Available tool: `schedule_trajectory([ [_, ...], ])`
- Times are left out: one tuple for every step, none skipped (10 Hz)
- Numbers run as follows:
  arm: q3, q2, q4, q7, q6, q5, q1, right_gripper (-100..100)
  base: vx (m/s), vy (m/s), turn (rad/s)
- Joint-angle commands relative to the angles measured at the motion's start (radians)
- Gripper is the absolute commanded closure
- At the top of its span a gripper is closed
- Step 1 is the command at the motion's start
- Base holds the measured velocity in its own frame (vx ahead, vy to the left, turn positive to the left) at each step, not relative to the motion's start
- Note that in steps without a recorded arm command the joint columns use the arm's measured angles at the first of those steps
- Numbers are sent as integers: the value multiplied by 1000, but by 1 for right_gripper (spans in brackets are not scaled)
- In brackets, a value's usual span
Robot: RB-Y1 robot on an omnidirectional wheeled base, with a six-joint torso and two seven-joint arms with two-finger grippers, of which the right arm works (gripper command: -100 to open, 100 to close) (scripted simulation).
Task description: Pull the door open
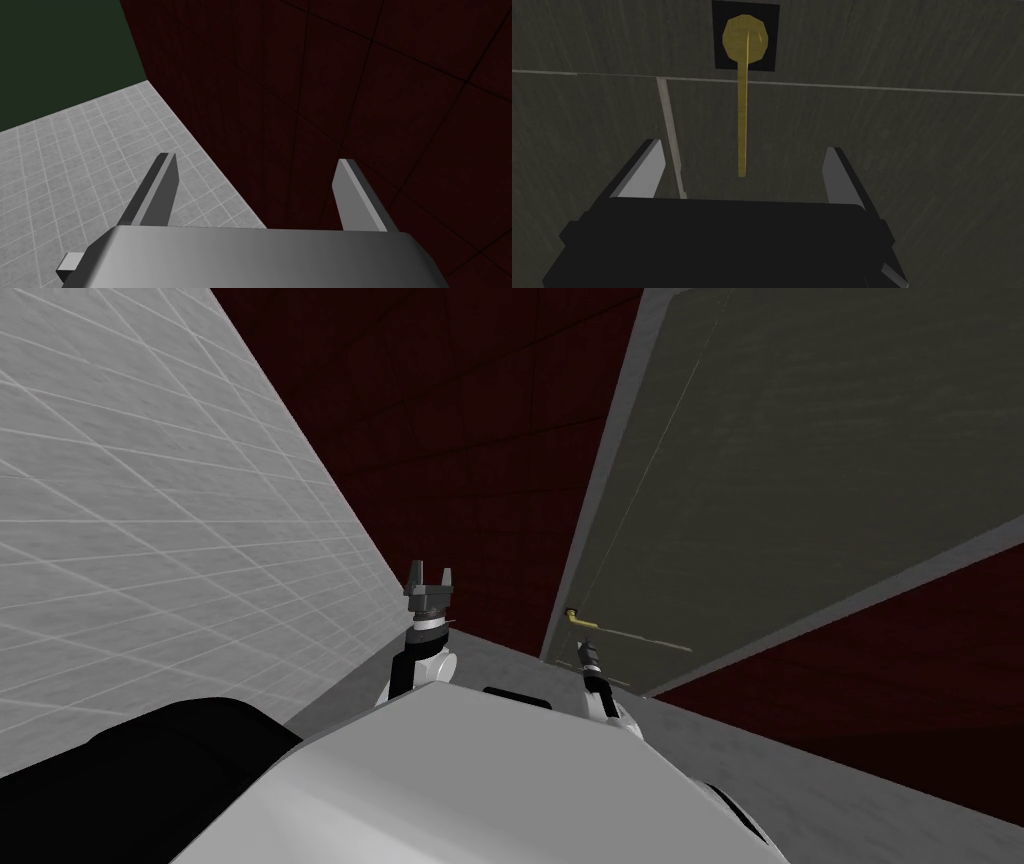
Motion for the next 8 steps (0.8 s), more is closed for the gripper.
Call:
schedule_trajectory([
  [-1, -11, -37, -7, 14, -9, 25, -100, 143, 33, 77],
  [-9, -36, -28, -15, 3, -36, 39, -100, 168, 44, 218],
  [-9, -36, -28, -15, 3, -36, 39, -100, 139, 22, 140],
  [-9, -36, -28, -15, 3, -36, 39, -100, 67, 1, -6],
  [-17, -61, -20, -24, -8, -64, 54, -100, 118, -16, 248],
  [-17, -61, -36, -24, -8, -64, 54, -100, 115, -14, 139],
  [-17, -61, -20, -24, -8, -64, 54, -100, 53, -2, -16],
  [-24, -82, -13, -31, -17, -88, 67, -100, 116, -7, 232],
])
